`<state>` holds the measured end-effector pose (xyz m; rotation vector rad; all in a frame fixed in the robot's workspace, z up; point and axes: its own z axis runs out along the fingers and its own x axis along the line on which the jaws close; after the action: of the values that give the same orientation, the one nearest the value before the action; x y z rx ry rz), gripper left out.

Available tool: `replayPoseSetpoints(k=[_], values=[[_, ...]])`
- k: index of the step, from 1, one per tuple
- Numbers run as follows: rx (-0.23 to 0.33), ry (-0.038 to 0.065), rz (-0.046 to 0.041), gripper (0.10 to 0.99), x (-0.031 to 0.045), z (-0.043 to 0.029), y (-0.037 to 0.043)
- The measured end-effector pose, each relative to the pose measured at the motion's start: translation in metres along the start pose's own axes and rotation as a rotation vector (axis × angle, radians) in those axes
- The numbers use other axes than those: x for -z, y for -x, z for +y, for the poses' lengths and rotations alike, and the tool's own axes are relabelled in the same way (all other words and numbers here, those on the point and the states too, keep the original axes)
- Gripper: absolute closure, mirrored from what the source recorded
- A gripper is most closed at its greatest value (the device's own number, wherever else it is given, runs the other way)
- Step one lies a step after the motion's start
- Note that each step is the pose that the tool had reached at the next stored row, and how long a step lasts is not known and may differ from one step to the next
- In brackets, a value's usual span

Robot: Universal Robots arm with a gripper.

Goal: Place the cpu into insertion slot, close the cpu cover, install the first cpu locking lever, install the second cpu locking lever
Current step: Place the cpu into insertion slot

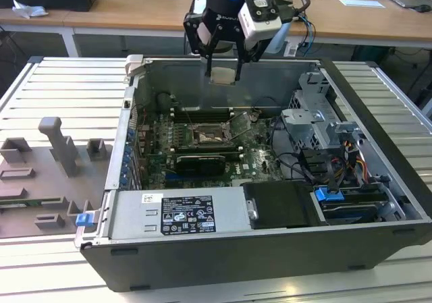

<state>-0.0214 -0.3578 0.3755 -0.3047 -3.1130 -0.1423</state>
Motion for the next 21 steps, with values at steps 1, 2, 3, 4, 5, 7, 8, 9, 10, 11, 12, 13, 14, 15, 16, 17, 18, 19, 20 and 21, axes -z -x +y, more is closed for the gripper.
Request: replayPoseSetpoints(k=[1, 2, 3, 4, 5, 7, 8, 9, 10, 11, 12, 13, 14, 15, 16, 17, 18, 19, 20, 21], values=[[-0.015, 0.0, -0.0013, 0.545, -0.0001, 0.0, 0.0], [-0.023, 0.0, -0.002, 0.545, -0.0001, 0.0, 0.0], [-0.03, 0.001, -0.0027, 0.545, -0.0002, 0.0, 0.0], [-0.04, 0.001, -0.0035, 0.545, -0.0002, 0.0, 0.0], [-0.046, 0.001, -0.0041, 0.545, -0.0003, 0.0, 0.0], [-0.056, 0.001, -0.005, 0.545, -0.0004, 0.0, 0.0], [-0.064, 0.001, -0.0057, 0.545, -0.0006, -0.0001, 0.0], [-0.072, 0.001, -0.0064, 0.545, -0.0006, -0.0001, 0.0], [-0.081, 0.002, -0.0072, 0.545, -0.0008, -0.0001, 0.0], [-0.089, 0.002, -0.0079, 0.545, -0.0008, -0.0001, 0.0], [-0.096, 0.002, -0.0086, 0.545, -0.0009, -0.0001, 0.0], [-0.102, 0.002, -0.0091, 0.545, -0.0009, -0.0001, 0.0], [-0.108, 0.002, -0.0097, 0.545, -0.001, -0.0001, 0.0], [-0.114, 0.002, -0.0102, 0.545, -0.001, -0.0001, 0.0], [-0.121, 0.002, -0.0109, 0.545, -0.0011, -0.0001, 0.0], [-0.129, 0.002, -0.0115, 0.545, -0.0011, -0.0001, 0.0], [-0.141, 0.003, -0.0126, 0.545, -0.0011, -0.0001, 0.0], [-0.155, 0.003, -0.0139, 0.545, -0.0012, -0.0001, 0.0], [-0.173, 0.003, -0.0155, 0.545, -0.0013, -0.0001, 0.0], [-0.182, 0.003, -0.0163, 0.545, -0.0013, -0.0001, 0.0]])
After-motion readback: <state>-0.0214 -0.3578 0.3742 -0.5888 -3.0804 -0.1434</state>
